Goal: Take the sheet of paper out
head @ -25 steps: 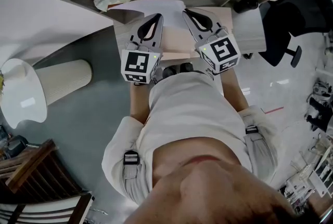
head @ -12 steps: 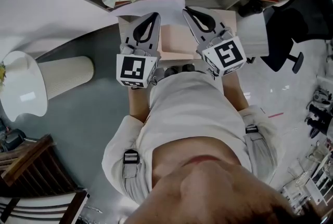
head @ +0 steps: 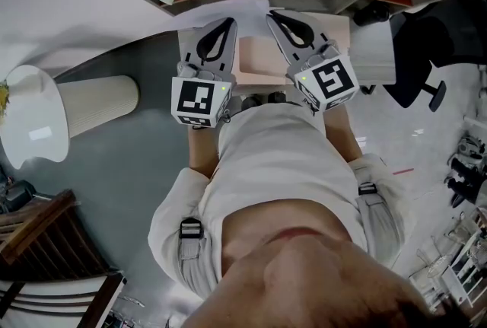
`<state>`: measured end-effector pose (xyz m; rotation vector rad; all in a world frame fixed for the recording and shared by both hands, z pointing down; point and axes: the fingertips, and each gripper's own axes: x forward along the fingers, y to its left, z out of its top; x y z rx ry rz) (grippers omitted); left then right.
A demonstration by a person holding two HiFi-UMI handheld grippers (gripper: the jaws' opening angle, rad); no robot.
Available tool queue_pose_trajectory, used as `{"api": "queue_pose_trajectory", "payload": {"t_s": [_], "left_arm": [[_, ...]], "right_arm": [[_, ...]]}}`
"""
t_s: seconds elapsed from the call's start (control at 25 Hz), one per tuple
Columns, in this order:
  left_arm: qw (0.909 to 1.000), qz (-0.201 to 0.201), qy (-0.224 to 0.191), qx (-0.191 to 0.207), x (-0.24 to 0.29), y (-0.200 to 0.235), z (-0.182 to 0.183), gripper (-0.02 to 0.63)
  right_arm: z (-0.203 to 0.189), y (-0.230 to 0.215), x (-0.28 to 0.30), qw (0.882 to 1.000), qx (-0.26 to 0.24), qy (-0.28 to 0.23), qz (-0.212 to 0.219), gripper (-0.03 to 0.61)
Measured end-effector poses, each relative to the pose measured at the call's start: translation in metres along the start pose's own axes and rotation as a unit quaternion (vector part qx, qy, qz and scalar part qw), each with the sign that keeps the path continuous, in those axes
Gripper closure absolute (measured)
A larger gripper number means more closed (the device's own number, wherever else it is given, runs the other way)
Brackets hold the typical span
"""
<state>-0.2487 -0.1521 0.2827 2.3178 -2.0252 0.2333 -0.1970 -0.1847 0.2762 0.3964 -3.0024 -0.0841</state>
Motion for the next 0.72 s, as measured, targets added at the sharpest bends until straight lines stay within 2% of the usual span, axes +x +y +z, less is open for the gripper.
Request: {"api": "queue_pose_trajectory", "payload": {"t_s": [0.48,0.72], "left_arm": [[0.9999,0.005,0.002,-0.009,0.0,0.0025,-0.0029,0.597],[1.0,0.0,0.003,-0.001,0.0039,0.0014,-0.0031,0.597]], "right_arm": [[-0.0045,-0.0005,-0.0004,1.0,0.004,0.005,-0.006,0.557],[-0.0055,-0.0035,-0.0004,1.0,0.004,0.004,-0.008,0.557]]}}
